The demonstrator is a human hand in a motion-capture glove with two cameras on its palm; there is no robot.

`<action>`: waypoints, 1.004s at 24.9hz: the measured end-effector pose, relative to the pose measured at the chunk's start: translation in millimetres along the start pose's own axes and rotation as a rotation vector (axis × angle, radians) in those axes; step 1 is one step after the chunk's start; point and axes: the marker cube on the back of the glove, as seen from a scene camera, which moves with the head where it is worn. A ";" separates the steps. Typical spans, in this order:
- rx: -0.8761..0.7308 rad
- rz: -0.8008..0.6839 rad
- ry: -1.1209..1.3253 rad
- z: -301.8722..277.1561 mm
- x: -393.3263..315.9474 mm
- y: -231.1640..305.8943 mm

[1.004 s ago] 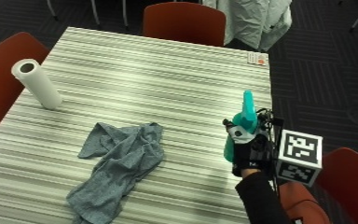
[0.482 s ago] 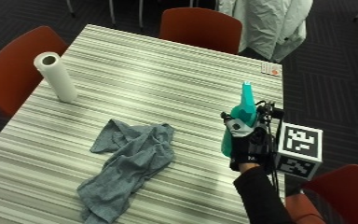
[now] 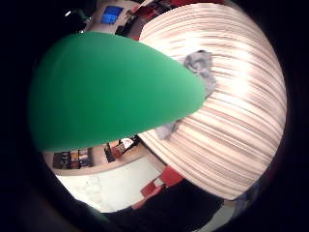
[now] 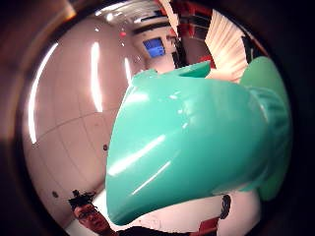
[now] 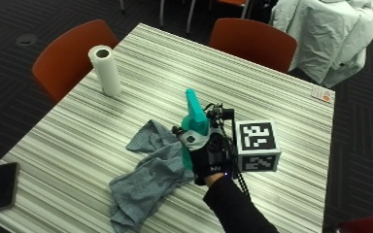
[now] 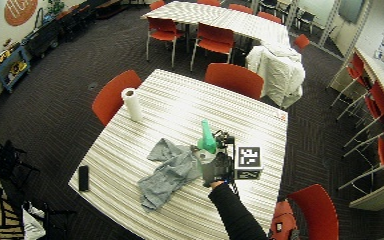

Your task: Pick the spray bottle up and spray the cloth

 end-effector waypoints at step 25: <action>-0.431 0.875 0.766 10.6 134.0 8.7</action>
